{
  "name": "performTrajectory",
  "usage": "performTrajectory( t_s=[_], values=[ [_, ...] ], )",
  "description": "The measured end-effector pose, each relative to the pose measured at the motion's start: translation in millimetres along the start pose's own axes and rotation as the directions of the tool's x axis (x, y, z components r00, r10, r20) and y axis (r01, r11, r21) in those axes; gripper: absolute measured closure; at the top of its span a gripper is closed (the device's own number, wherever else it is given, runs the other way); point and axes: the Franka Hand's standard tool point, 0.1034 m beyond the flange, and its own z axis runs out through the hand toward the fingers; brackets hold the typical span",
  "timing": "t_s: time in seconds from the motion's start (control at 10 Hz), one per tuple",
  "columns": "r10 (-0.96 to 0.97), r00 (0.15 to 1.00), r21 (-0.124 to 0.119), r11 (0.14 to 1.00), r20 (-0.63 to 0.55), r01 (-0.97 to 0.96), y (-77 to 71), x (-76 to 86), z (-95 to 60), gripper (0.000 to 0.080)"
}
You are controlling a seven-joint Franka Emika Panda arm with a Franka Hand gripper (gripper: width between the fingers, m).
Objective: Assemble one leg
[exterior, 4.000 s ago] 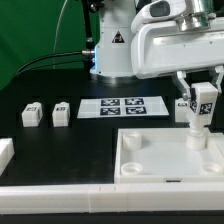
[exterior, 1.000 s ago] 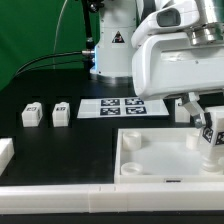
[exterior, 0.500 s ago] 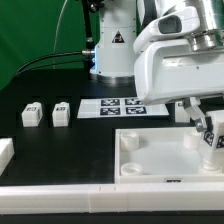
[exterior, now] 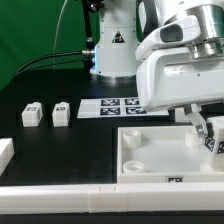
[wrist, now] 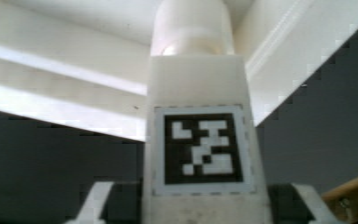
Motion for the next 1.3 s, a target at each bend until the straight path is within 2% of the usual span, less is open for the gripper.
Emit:
performTrajectory(
  t_s=[0.4, 0.5, 0.6, 0.7, 0.9, 1.3],
  values=[
    [-0.003, 1.0, 0.003, 1.0, 0.005, 0.003, -1.5, 2.0, -0.9, 0.0506],
    [-0.005, 1.0, 0.004, 1.0, 0.003, 0.005, -2.3, 5.4, -2.2, 0.0459],
    [-0.005, 1.0, 0.002, 1.0, 0.002, 0.005, -1.1, 5.9, -2.3, 0.0269],
    [-0.006, 1.0, 0.001, 1.0, 0.002, 0.006, 0.0, 6.1, -2.3, 0.0185],
    [-0.006, 1.0, 0.0, 1.0, 0.0, 0.006, 1.7, 6.9, -2.3, 0.0156],
    [-0.007, 1.0, -0.005, 1.0, 0.0, 0.007, 6.2, 6.7, -2.5, 0.0151]
  ],
)
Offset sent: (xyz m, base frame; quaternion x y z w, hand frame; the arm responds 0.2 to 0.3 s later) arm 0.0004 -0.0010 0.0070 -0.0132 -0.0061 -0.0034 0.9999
